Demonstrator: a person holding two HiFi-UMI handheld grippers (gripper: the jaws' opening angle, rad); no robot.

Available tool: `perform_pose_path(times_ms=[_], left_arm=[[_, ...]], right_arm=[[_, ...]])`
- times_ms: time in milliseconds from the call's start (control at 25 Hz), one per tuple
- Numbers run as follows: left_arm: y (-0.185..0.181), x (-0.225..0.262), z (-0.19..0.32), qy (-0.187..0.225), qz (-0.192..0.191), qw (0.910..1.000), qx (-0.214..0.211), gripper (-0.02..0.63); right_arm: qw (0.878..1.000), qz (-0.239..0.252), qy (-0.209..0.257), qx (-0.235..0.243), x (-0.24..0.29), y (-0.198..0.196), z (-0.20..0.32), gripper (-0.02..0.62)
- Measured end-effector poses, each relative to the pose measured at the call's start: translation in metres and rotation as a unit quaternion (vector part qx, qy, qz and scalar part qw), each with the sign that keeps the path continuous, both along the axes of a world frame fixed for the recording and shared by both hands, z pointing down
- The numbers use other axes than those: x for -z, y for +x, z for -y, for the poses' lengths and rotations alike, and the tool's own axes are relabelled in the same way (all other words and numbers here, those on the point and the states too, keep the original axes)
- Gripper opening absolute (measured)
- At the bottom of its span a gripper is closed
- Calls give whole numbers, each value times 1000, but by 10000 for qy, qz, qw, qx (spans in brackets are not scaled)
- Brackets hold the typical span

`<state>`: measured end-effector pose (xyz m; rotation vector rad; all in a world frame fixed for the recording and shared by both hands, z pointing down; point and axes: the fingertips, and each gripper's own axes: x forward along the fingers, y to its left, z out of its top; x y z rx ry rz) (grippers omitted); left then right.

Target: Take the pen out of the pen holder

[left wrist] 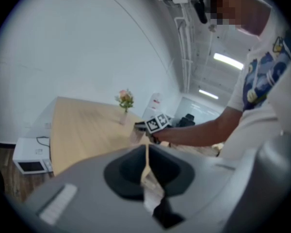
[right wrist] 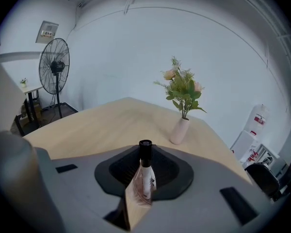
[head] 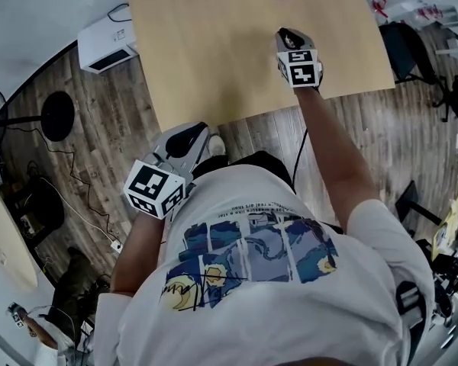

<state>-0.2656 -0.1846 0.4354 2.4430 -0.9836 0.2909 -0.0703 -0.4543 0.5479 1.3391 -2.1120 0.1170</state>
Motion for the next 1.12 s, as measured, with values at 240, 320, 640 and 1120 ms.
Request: perform_pose_path(times_ms=[240, 320, 640, 1120], left_arm=[[13, 2, 4, 37, -62, 9998, -165, 23], [19, 3, 4, 48, -78, 9997, -212, 23], [41, 6, -2, 83, -78, 9994, -316, 23], [96, 20, -16, 227, -28, 9996, -138, 23]], right_arm=[[9995, 304, 100, 0, 22, 4, -6, 63], [9990, 429, 151, 11, 31, 8, -8, 63], [9948, 942, 333, 204, 70, 16, -22, 63], [9821, 1590, 576, 823, 140, 39, -54, 63]])
